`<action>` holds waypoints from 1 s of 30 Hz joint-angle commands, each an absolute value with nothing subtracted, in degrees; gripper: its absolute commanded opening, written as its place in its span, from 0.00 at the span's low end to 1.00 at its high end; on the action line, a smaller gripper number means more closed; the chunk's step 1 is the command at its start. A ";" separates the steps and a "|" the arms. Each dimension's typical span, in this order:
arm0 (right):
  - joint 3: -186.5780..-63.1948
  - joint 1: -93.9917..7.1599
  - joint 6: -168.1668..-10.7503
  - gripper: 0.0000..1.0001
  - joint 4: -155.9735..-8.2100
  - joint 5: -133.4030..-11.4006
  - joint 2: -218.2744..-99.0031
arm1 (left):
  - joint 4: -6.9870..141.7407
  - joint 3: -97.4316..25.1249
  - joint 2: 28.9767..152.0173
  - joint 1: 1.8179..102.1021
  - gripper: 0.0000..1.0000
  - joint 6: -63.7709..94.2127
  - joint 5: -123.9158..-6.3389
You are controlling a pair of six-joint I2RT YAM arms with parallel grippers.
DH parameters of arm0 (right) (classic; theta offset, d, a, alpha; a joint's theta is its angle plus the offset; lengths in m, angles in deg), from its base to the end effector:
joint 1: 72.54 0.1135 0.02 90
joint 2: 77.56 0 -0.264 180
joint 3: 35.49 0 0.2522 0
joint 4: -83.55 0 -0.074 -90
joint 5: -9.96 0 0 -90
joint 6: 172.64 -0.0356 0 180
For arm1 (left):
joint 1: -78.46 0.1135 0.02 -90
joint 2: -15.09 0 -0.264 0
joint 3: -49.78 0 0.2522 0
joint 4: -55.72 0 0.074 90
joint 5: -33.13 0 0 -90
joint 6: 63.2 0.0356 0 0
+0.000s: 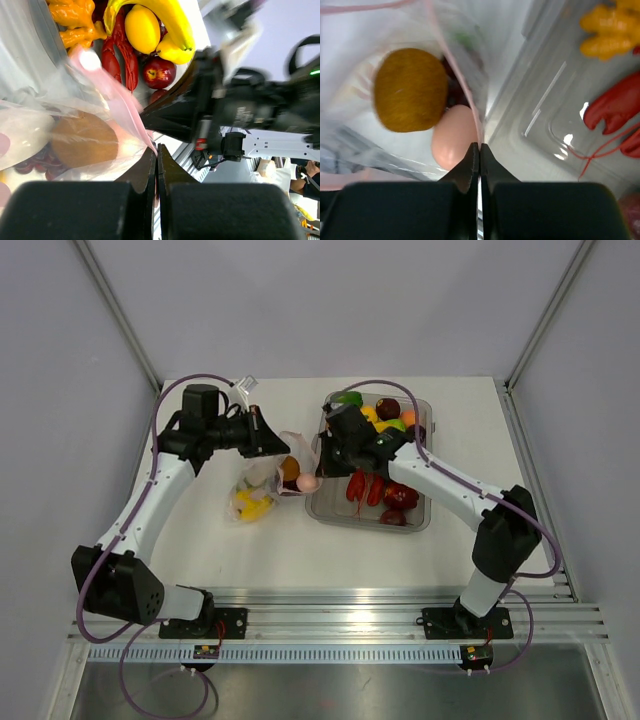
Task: Place the food in the zip-top bag and seal the zipper
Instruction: Adjust the zipper food storage bag at the center of the board.
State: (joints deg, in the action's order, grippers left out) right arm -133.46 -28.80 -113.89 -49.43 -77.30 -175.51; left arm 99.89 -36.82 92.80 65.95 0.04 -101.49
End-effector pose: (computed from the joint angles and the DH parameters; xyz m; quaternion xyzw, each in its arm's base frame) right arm 0.2758 0.2663 0.2949 -0.1099 0.9237 0.2407 0.2772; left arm 0.2817 -0.0881 0.3530 0.0712 0.8369 -0.4604 0.2872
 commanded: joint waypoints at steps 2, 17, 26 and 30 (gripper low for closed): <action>-148.72 -29.12 -107.26 0.00 -49.29 -75.48 -175.29 | 100.66 -43.07 91.20 68.34 0.00 2.44 -102.83; -167.91 -29.48 -109.19 0.00 -48.75 -68.44 -189.97 | 99.90 -40.11 89.10 72.22 0.00 1.40 -103.80; -162.47 -30.97 -110.77 0.00 -48.67 -73.01 -185.07 | 92.01 -37.64 88.83 68.18 0.00 -4.64 -103.80; -154.47 -31.94 -112.09 0.00 -52.70 -73.54 -179.35 | 87.85 -37.54 89.97 66.34 0.00 -7.91 -103.19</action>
